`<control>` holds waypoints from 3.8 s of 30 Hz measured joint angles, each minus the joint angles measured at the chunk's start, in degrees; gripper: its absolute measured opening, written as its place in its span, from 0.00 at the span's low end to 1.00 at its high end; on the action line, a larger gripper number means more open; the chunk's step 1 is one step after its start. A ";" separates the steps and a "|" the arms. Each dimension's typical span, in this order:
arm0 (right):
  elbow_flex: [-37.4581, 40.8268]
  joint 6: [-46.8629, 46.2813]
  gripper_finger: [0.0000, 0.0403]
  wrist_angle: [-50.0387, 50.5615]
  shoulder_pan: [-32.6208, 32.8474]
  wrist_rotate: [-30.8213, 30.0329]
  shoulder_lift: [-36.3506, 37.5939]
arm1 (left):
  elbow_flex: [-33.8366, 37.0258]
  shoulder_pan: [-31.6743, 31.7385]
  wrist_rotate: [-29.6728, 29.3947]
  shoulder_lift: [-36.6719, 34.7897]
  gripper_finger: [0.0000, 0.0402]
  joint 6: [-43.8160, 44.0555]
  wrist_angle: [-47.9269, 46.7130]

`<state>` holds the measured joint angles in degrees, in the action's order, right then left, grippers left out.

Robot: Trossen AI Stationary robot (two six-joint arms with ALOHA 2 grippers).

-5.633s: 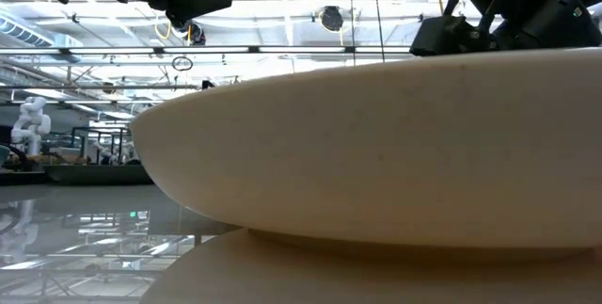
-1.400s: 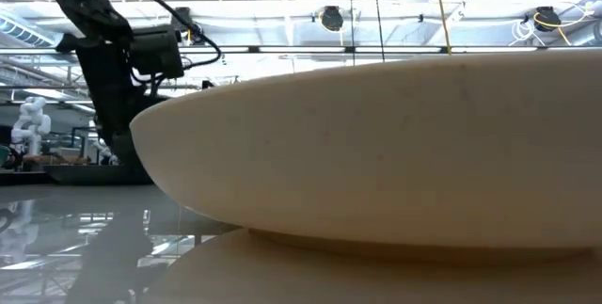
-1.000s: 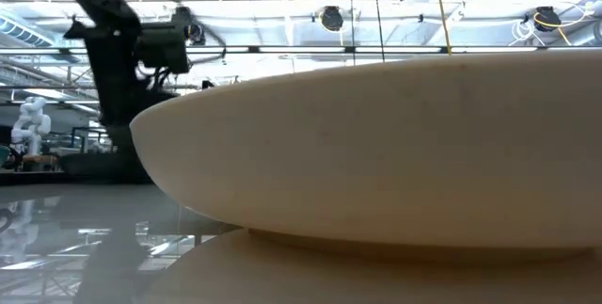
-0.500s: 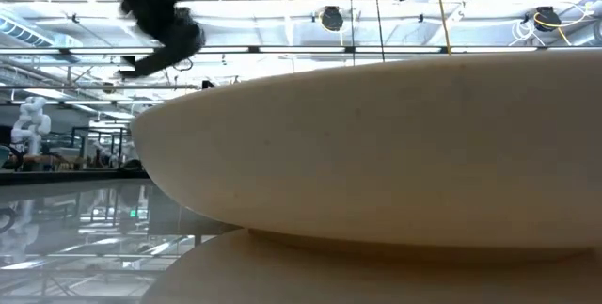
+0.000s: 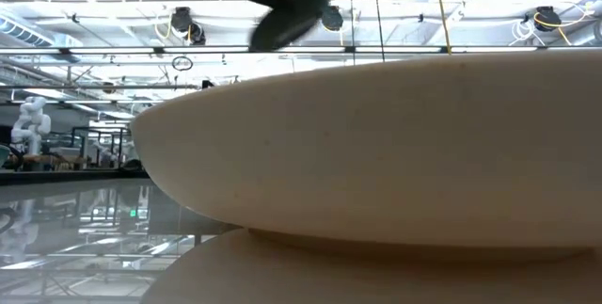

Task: Place and stack plates onto a shelf
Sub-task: Stack the top black plate on top of the light orange plate on the shelf, then put the black plate on the shelf

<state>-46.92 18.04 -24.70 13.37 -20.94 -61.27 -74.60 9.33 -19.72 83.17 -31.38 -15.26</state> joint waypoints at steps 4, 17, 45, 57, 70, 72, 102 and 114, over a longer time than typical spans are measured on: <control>0.00 2.29 0.30 0.25 4.13 0.01 2.07 | -8.07 0.70 2.62 9.92 0.03 -4.86 -2.98; 0.00 7.32 0.30 -0.07 13.84 0.10 4.22 | -19.75 2.44 6.41 25.11 0.15 -12.14 -2.20; -0.02 0.59 0.30 4.44 14.12 -6.65 4.21 | -16.96 -1.22 -4.46 5.97 0.59 6.47 -8.07; -4.80 -7.06 0.30 19.90 14.33 -18.19 1.20 | 20.16 -11.90 -2.17 -24.83 0.44 14.24 11.85; -6.96 -47.92 0.30 57.01 9.94 2.11 -2.40 | 48.05 -15.54 -2.75 -36.26 0.44 16.93 41.76; -6.97 -51.88 0.30 60.23 10.11 5.12 -4.55 | 48.27 -15.40 -2.83 -36.30 0.44 16.92 43.32; -6.44 -77.53 0.30 69.33 11.06 11.86 -26.47 | 48.07 -15.44 -2.83 -36.26 0.44 19.18 38.46; -1.79 -81.68 0.22 68.75 11.06 13.85 -26.59 | 48.05 -15.44 -2.83 -36.23 0.44 19.72 37.24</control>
<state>-48.71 -63.64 44.05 24.43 -7.09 -87.85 -26.55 -6.11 -22.55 46.94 -11.66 21.98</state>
